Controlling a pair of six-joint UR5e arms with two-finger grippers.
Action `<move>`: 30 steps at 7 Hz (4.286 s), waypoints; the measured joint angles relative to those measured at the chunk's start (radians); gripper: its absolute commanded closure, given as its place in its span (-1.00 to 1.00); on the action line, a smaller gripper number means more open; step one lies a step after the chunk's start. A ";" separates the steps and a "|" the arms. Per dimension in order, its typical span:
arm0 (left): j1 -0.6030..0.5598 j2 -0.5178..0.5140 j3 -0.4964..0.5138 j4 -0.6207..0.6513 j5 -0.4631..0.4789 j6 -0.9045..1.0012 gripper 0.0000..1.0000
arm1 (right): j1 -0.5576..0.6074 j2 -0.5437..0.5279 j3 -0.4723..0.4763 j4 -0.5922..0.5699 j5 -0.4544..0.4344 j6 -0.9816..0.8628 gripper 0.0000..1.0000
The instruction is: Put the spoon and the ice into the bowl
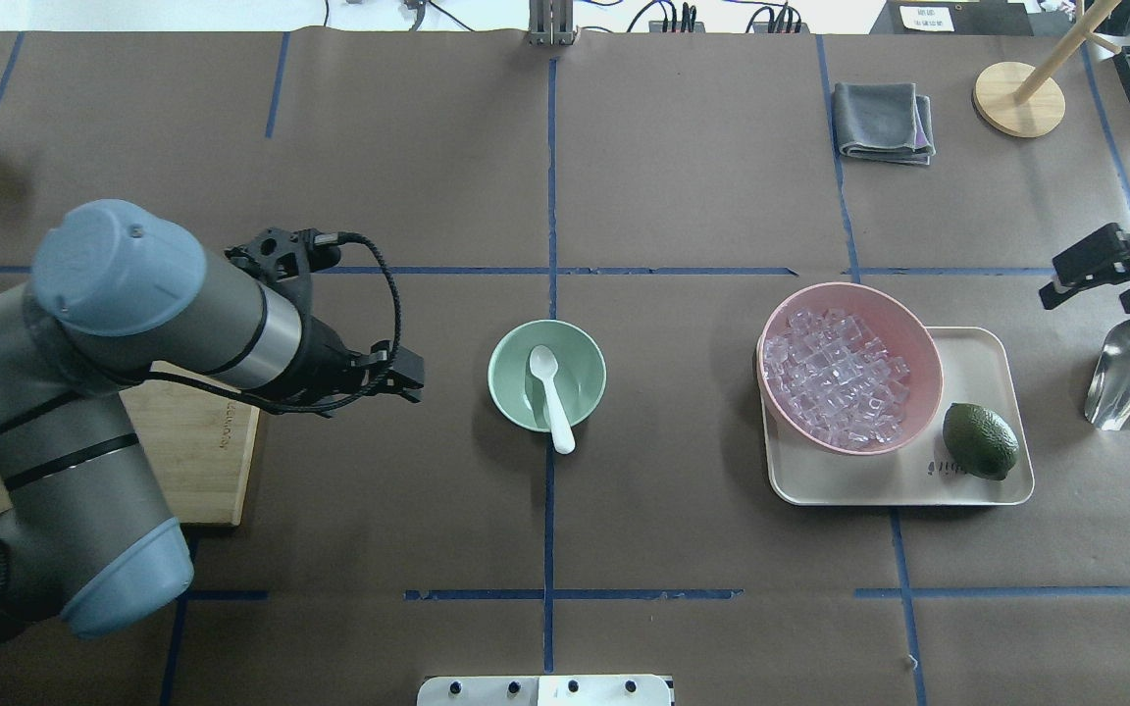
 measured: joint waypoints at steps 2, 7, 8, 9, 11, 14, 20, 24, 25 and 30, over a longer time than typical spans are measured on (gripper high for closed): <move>-0.059 0.105 -0.054 0.000 -0.054 0.078 -0.99 | -0.217 0.054 0.014 0.184 -0.189 0.392 -0.94; -0.076 0.126 -0.065 0.001 -0.064 0.089 -0.99 | -0.383 0.126 -0.048 0.238 -0.338 0.304 -0.81; -0.076 0.126 -0.066 0.001 -0.063 0.089 -0.99 | -0.396 0.125 -0.052 0.238 -0.340 0.256 -0.81; -0.076 0.125 -0.067 0.001 -0.063 0.089 -0.99 | -0.412 0.122 -0.053 0.237 -0.341 0.226 -0.78; -0.077 0.125 -0.067 0.001 -0.063 0.088 -0.99 | -0.433 0.115 -0.055 0.234 -0.342 0.199 -0.49; -0.077 0.127 -0.073 0.001 -0.061 0.088 -0.99 | -0.437 0.114 -0.063 0.230 -0.359 0.186 -0.41; -0.077 0.127 -0.088 0.000 -0.058 0.085 -0.99 | -0.431 0.118 -0.075 0.230 -0.387 0.164 1.00; -0.081 0.143 -0.110 0.001 -0.057 0.083 -0.99 | -0.427 0.225 -0.053 0.206 -0.376 0.263 1.00; -0.087 0.163 -0.125 0.001 -0.056 0.085 -0.99 | -0.458 0.287 -0.057 0.201 -0.378 0.379 1.00; -0.097 0.198 -0.152 0.000 -0.057 0.089 -0.99 | -0.633 0.606 -0.277 0.222 -0.524 0.799 0.88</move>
